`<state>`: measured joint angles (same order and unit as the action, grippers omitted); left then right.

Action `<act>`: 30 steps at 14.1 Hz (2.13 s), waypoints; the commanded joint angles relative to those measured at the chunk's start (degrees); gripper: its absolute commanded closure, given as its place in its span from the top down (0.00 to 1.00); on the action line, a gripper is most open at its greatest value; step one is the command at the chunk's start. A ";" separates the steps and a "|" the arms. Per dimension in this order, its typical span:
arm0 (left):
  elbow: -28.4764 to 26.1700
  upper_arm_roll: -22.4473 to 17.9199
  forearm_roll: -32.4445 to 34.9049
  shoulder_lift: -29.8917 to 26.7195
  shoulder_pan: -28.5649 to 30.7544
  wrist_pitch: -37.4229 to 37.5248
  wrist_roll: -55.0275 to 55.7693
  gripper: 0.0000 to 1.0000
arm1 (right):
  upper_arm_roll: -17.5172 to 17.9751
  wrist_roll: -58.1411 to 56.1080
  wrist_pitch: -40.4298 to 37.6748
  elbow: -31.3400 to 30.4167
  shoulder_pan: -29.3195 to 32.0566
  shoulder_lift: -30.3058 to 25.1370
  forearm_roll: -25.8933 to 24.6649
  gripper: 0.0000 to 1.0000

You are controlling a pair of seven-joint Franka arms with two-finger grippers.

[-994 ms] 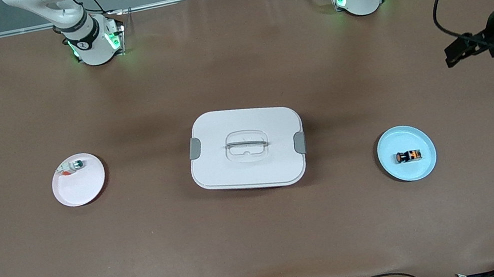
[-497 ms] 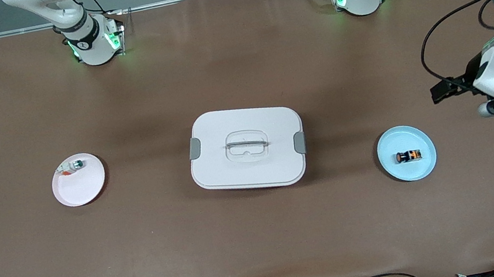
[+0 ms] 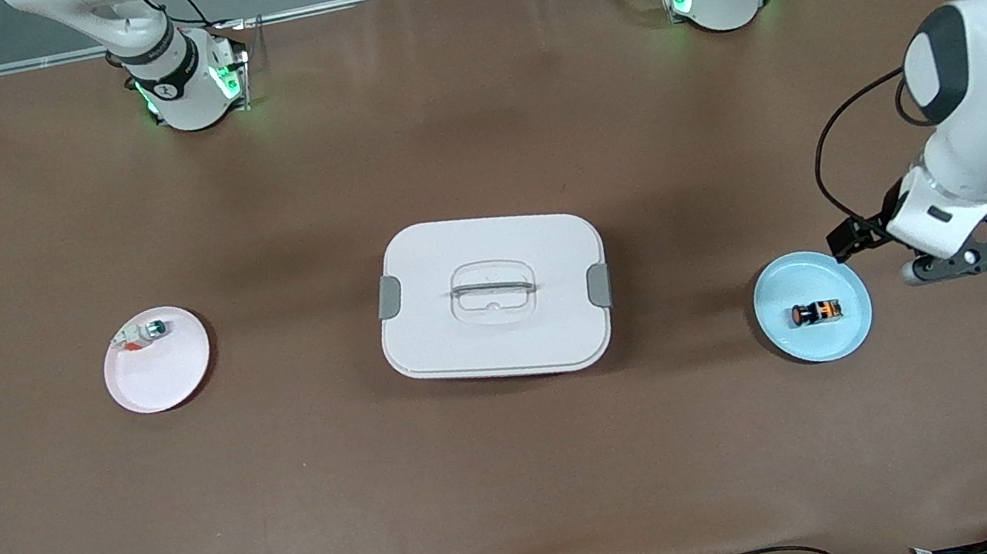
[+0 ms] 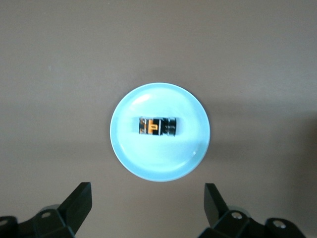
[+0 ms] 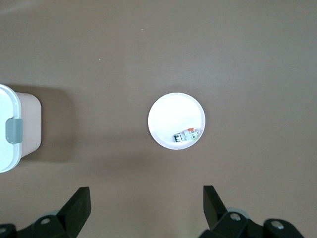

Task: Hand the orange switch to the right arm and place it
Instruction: 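Lower the left gripper and grasp the orange-topped black switch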

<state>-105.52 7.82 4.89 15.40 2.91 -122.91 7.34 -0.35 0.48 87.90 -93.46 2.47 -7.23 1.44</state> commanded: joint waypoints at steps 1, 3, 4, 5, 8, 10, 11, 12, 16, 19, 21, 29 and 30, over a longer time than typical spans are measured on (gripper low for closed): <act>0.14 0.09 1.70 3.48 0.17 -4.07 -0.31 1.00 | 0.18 -0.30 0.17 -0.49 0.70 -0.77 0.75 1.00; 0.22 0.09 1.70 6.29 0.17 -7.33 -0.39 1.00 | 0.18 -0.30 -0.01 -0.58 0.79 -0.77 0.75 1.00; 0.22 0.09 1.70 7.70 0.17 -8.91 -0.39 1.00 | 0.18 -0.30 -0.01 -0.67 0.79 -0.76 0.75 1.00; 0.22 0.00 1.70 9.02 0.17 -10.40 -0.39 1.00 | 0.18 -0.30 -0.09 -0.67 0.70 -0.76 0.75 1.00; 0.22 -0.26 1.70 12.18 0.25 -14.10 -0.39 1.00 | 0.09 -0.30 -0.18 -0.76 0.79 -0.85 0.75 1.00; 0.31 -0.35 1.79 13.77 0.95 -15.33 -0.39 1.00 | 0.18 -0.30 -0.01 -0.76 0.61 -0.85 0.75 1.00; 0.22 -0.35 1.79 14.47 1.22 -16.21 -0.39 1.00 | 0.18 -0.30 -0.09 -0.76 0.61 -0.85 0.75 1.00; 0.22 -0.35 1.79 15.35 1.39 -16.92 -0.39 1.00 | 0.18 -0.30 -0.18 -0.76 0.70 -0.85 0.75 1.00; 0.40 -0.35 1.70 17.64 1.75 -19.20 -0.39 1.00 | 0.18 -0.30 -0.27 -0.85 0.70 -0.85 0.75 1.00; 0.49 -0.35 1.79 18.87 1.75 -20.08 -0.39 1.00 | 0.09 -0.30 -0.36 -0.85 0.79 -0.85 0.75 1.00; 0.49 -0.35 1.79 20.10 1.66 -21.05 -0.39 1.00 | 0.18 -0.30 -0.36 -0.85 0.79 -0.85 0.75 1.00; 0.49 -0.26 1.87 21.51 1.40 -21.84 -0.57 0.86 | 0.09 -0.30 -0.45 -0.85 0.87 -0.85 0.75 1.00; 0.49 -0.26 1.96 21.51 1.40 -21.84 -1.01 0.68 | 0.00 -0.30 -0.53 -0.93 0.87 -0.85 0.67 1.00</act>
<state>-105.55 7.52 5.57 36.43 4.24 -144.00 6.93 -0.56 0.48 87.67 -93.70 2.48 -7.23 1.44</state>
